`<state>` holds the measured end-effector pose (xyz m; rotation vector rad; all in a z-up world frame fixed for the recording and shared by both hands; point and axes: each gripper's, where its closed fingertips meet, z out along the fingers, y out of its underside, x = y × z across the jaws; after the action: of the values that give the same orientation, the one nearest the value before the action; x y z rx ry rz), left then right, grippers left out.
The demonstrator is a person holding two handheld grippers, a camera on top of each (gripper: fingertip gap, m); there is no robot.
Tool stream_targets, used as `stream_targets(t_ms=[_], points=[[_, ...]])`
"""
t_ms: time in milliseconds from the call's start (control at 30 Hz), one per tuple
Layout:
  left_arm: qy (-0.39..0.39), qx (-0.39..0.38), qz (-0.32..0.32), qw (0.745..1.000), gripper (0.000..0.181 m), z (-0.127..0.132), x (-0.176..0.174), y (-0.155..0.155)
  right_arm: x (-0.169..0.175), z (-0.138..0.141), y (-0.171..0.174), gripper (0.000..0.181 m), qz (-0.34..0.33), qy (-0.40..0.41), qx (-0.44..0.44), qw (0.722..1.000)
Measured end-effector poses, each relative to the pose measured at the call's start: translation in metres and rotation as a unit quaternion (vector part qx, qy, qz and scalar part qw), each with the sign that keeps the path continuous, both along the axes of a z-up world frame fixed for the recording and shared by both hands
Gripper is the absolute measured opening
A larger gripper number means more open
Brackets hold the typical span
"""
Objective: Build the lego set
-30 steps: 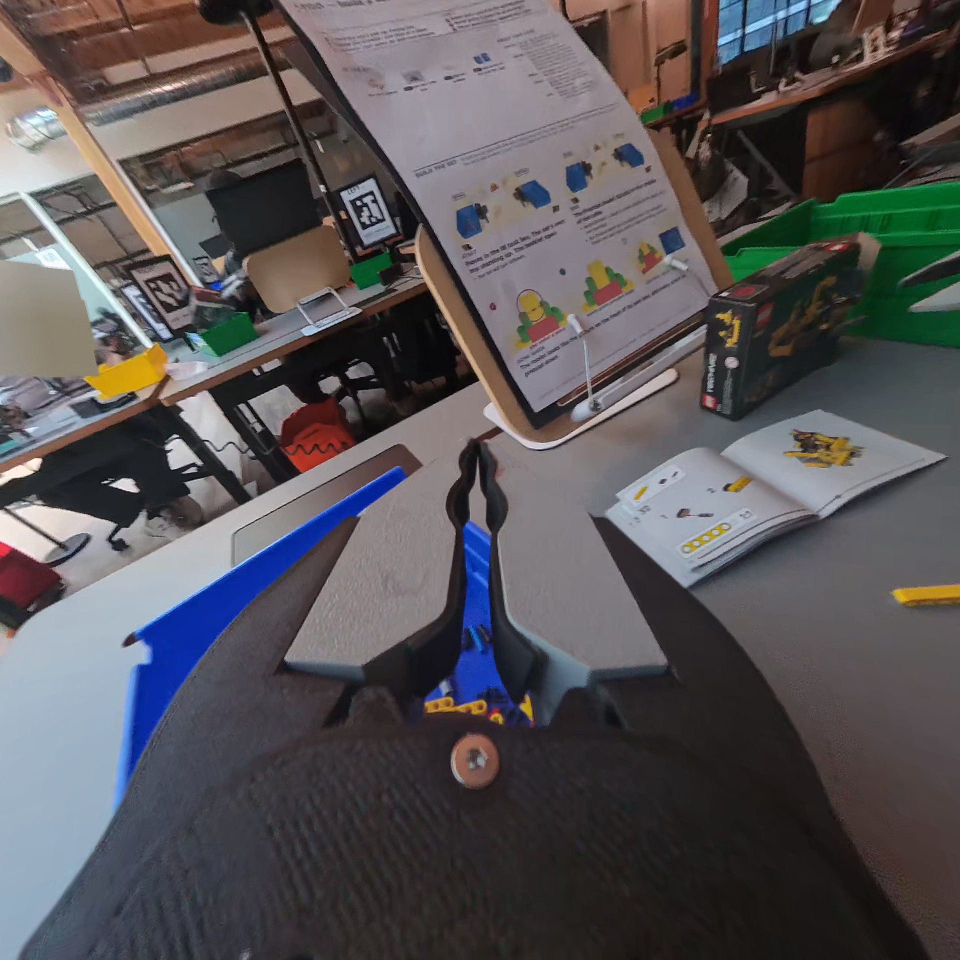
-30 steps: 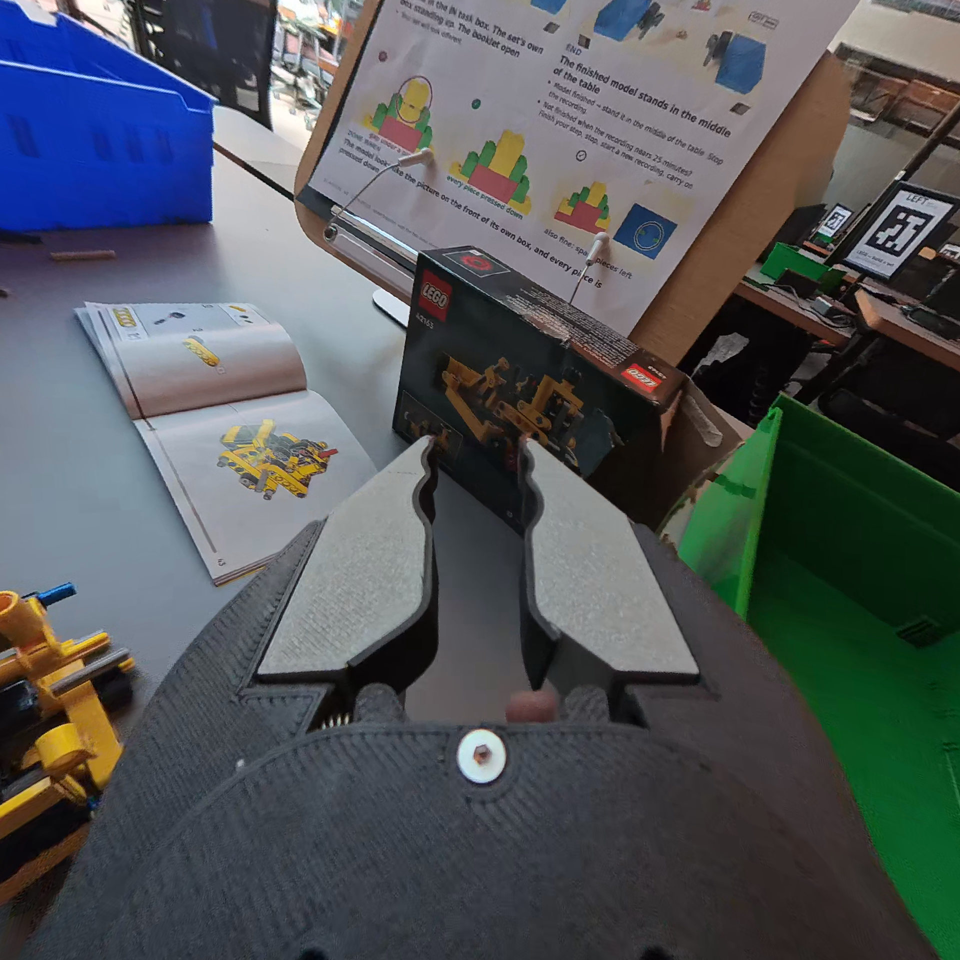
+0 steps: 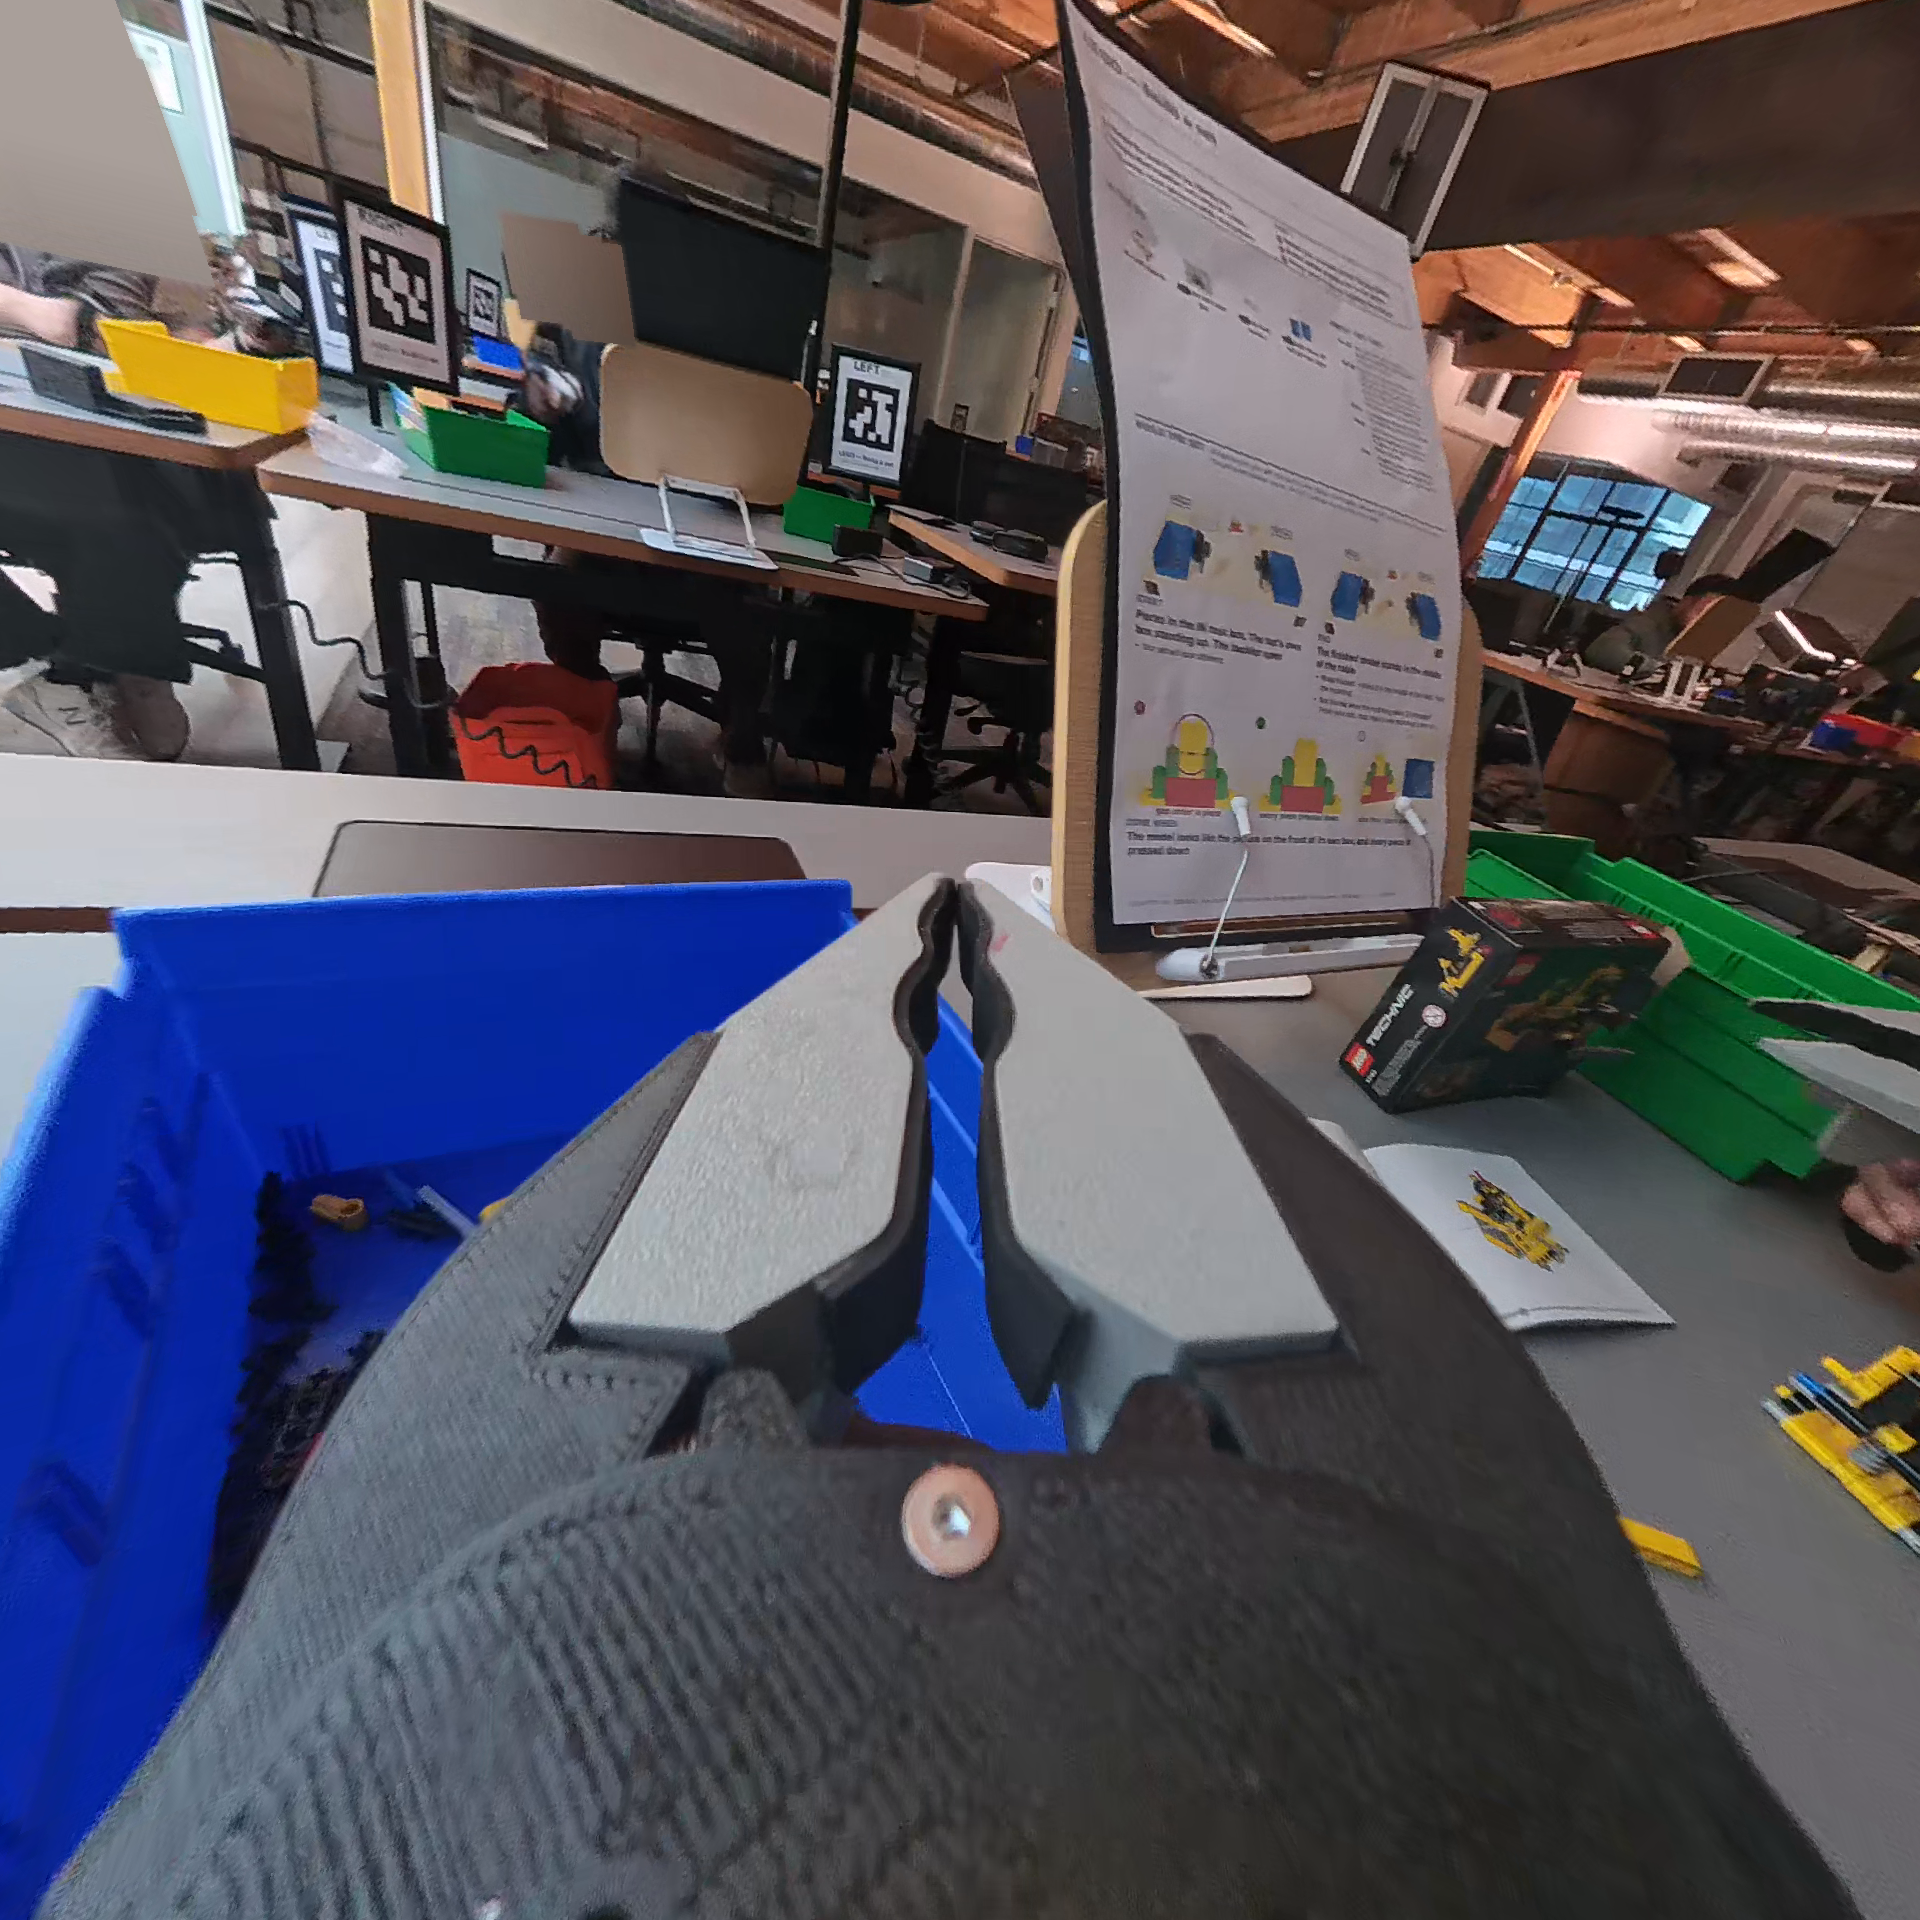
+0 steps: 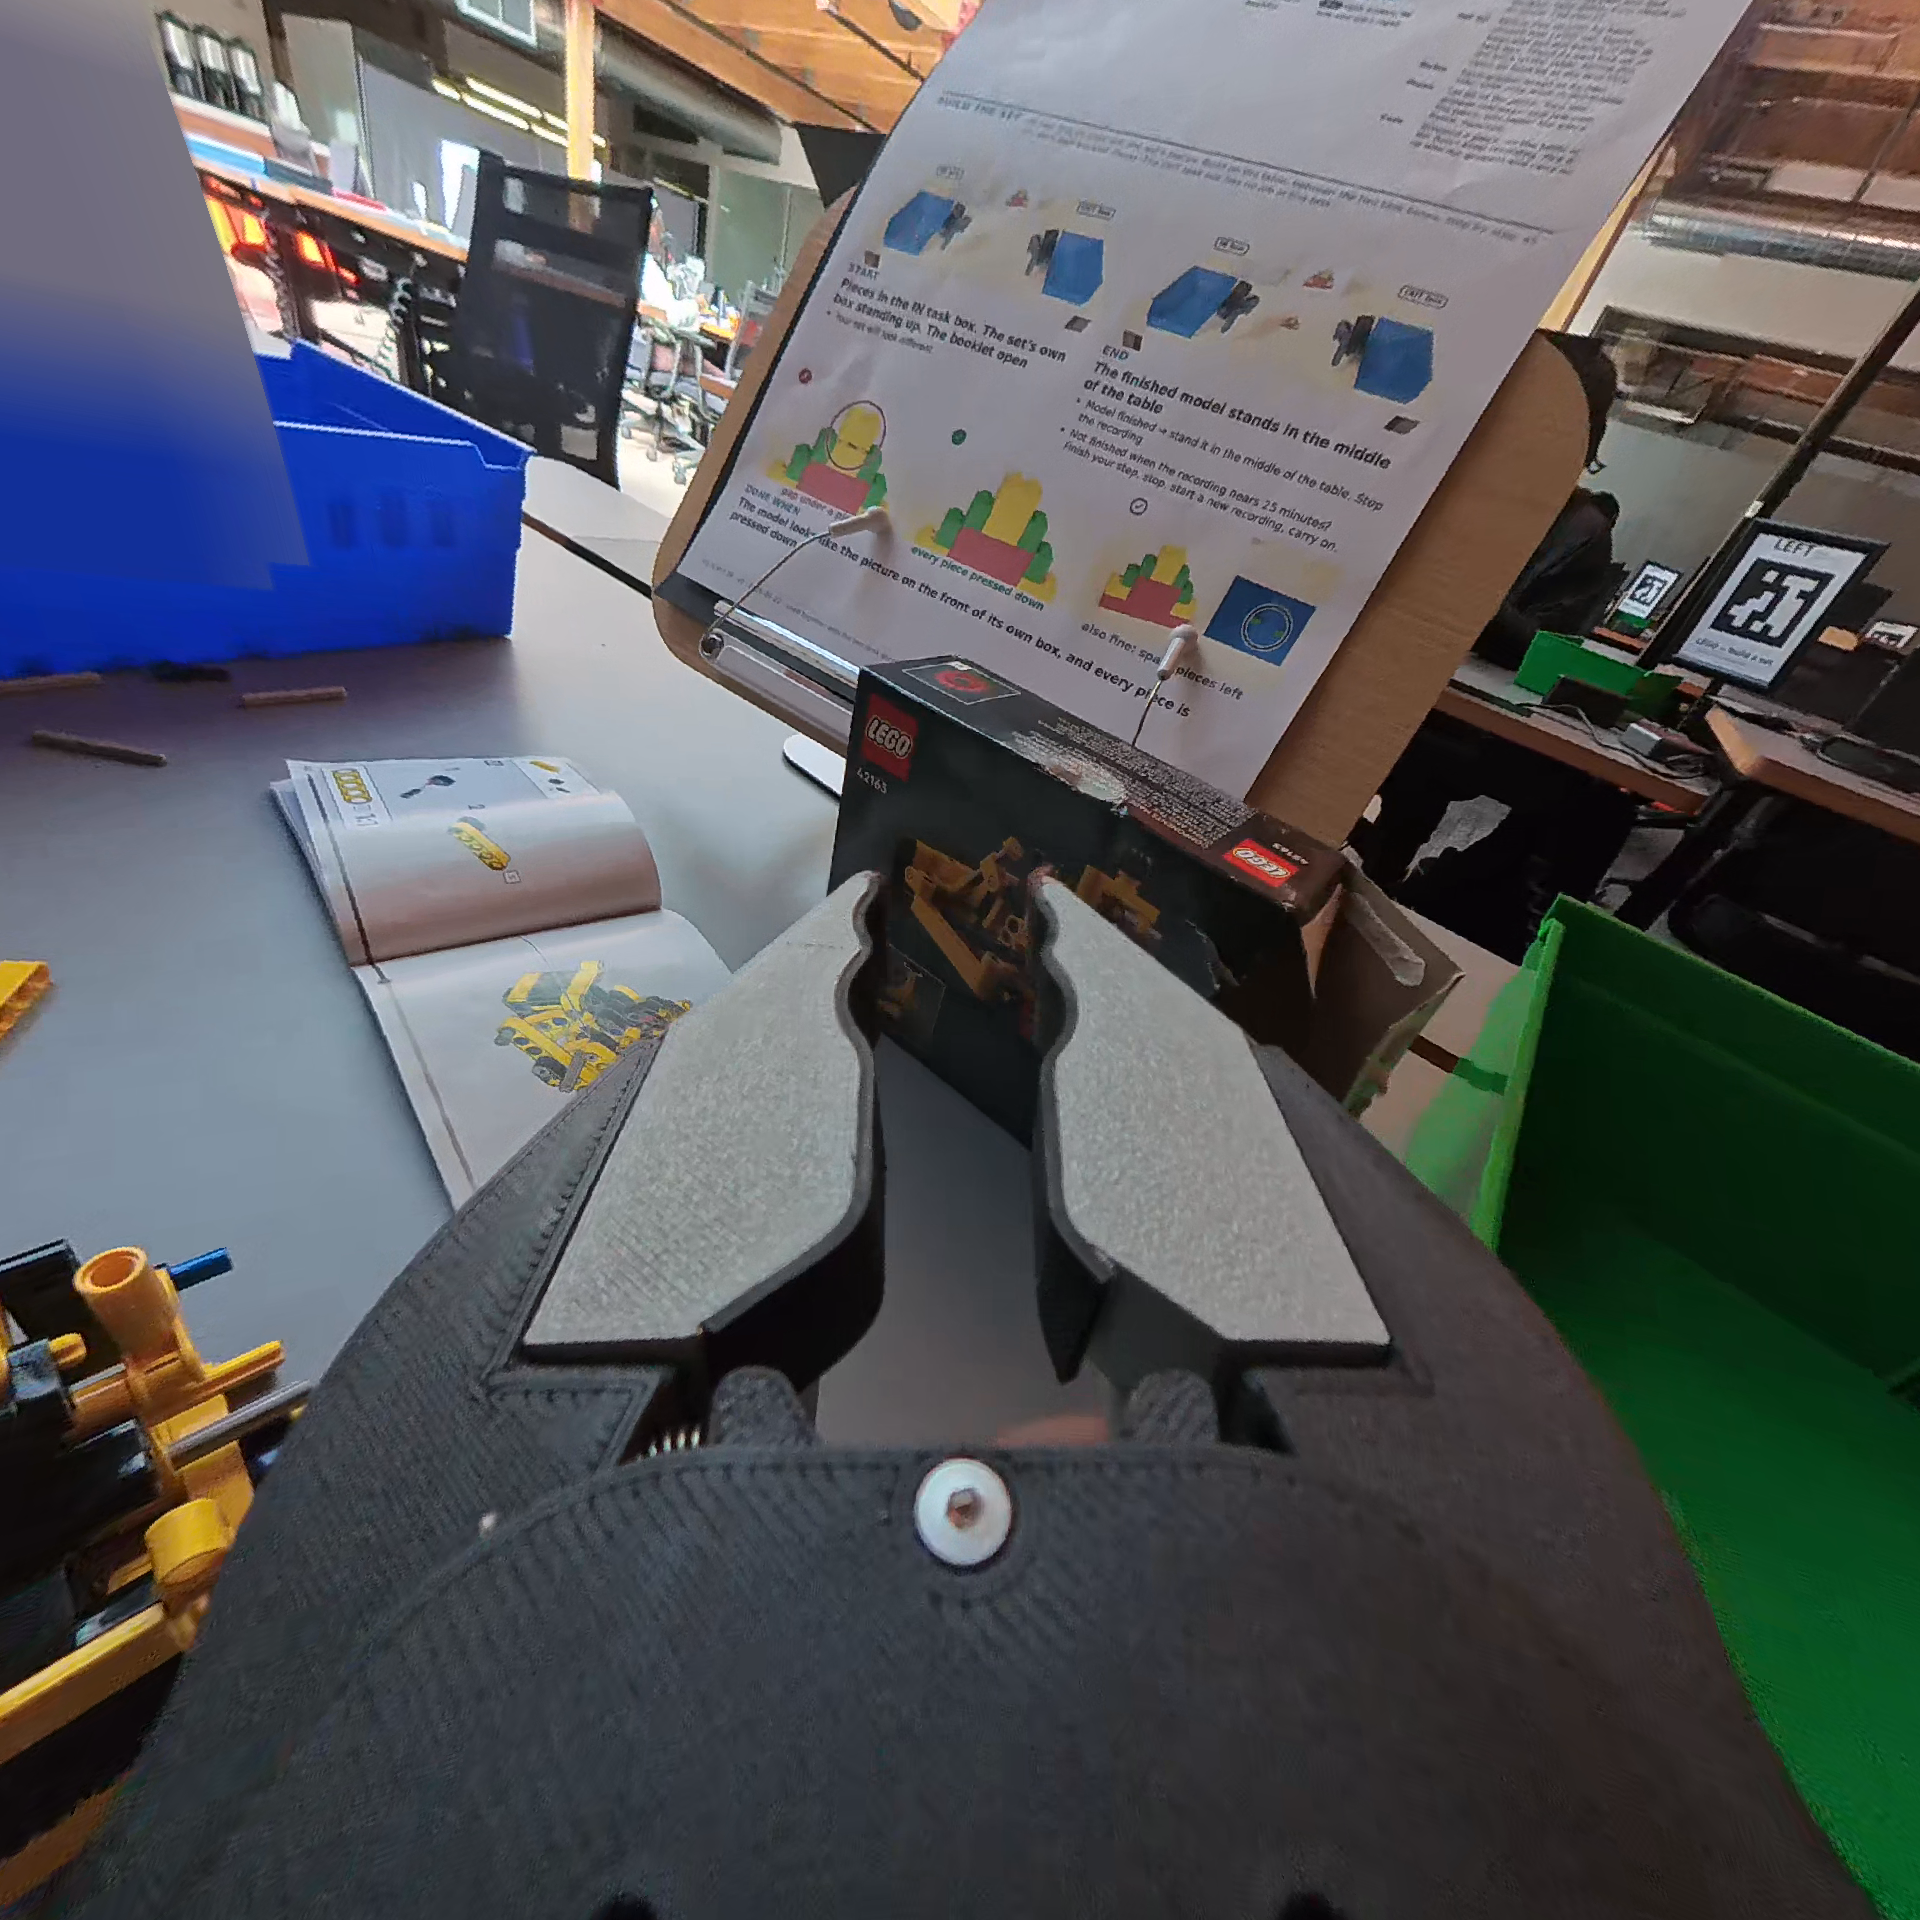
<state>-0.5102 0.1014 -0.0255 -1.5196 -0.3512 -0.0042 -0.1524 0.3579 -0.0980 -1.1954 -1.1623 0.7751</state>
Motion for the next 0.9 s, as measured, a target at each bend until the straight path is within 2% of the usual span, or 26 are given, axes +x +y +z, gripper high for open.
stream_targets(t_ms=[100, 300, 433, 600, 700, 900], points=[[-0.003, 0.002, 0.016, 1.000, 0.000, -0.002, -0.010, -0.003, -0.002, -0.003, -0.005, 0.023, 0.007, -0.005, -0.012, 1.000], [-0.007, -0.086, 0.009, 0.996, 0.000, -0.035, -0.017, 0.005, -0.004, -0.009, -0.016, 0.021, 0.003, -0.024, -0.001, 1.000], [-0.007, -0.133, -0.012, 0.991, 0.000, -0.057, -0.015, 0.011, -0.010, -0.023, -0.019, 0.019, 0.010, -0.049, -0.010, 0.999], [-0.008, -0.175, -0.003, 0.984, 0.011, -0.081, -0.019, 0.019, -0.019, -0.040, -0.031, 0.019, 0.056, -0.084, -0.020, 0.995], [-0.004, -0.186, -0.003, 0.982, 0.014, -0.086, -0.020, 0.020, -0.022, -0.046, -0.038, 0.020, 0.080, -0.095, -0.025, 0.992], [0.016, -0.197, -0.001, 0.980, 0.014, -0.086, -0.020, 0.018, -0.024, -0.048, -0.035, 0.019, 0.074, -0.099, -0.023, 0.992]])
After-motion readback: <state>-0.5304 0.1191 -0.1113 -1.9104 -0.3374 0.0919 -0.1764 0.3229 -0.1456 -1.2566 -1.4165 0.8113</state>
